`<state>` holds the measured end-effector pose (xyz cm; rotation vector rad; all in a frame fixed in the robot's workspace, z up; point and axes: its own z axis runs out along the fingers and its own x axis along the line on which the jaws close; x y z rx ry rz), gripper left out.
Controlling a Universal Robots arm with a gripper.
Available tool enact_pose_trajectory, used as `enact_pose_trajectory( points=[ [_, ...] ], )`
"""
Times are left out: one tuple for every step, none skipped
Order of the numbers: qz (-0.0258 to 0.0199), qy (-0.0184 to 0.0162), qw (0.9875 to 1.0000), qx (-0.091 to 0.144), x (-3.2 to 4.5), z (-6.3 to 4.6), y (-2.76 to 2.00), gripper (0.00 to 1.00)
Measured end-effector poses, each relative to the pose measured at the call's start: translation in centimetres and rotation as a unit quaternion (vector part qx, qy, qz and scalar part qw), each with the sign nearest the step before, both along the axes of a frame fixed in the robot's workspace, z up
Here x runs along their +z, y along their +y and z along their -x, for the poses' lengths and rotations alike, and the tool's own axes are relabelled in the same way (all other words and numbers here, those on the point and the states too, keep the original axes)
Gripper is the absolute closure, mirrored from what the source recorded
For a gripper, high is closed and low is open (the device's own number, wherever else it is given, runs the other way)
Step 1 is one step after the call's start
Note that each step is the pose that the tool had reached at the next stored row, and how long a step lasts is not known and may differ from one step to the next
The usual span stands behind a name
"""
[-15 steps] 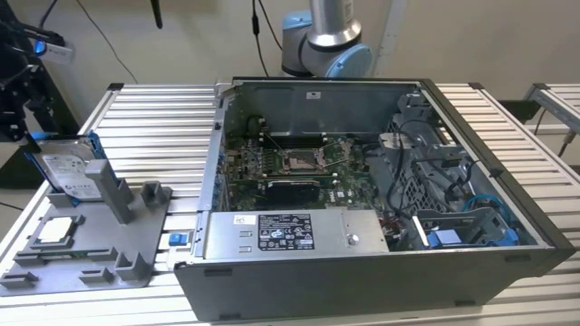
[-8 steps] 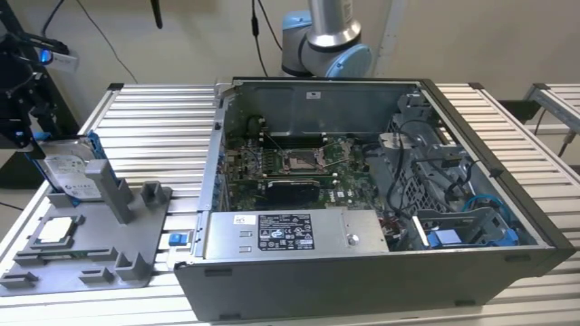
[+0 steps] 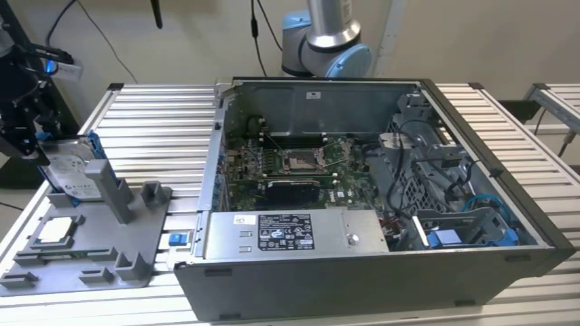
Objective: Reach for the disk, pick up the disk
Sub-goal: 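Pick up the disk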
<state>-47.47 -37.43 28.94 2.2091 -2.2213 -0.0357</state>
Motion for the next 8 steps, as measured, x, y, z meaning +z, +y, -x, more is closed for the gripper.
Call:
enact_pose_trajectory(
  points=[
    [0.0, -0.0001, 1.0, 0.0, -0.17, 0.0, 0.0, 0.0],
    [0.0, -0.0003, 1.0, 0.0, -0.37, 0.0, 0.0, 0.0],
    [0.0, -0.0003, 1.0, 0.0, -0.53, 0.0, 0.0, 0.0],
    [0.0, -0.0004, 1.0, 0.0, -0.72, 0.0, 0.0, 0.0],
    [0.0, -0.0005, 1.0, 0.001, -0.9, 0.0, 0.0, 0.0],
    [0.0, -0.0007, 1.0, 0.001, -1.08, 0.0, 0.0, 0.0],
    [0.0, -0.001, 1.0, 0.001, -1.27, 0.0, 0.0, 0.0],
    [0.0, -0.0013, 1.0, 0.001, -1.46, 0.1, 0.0, 0.0]
  ],
)
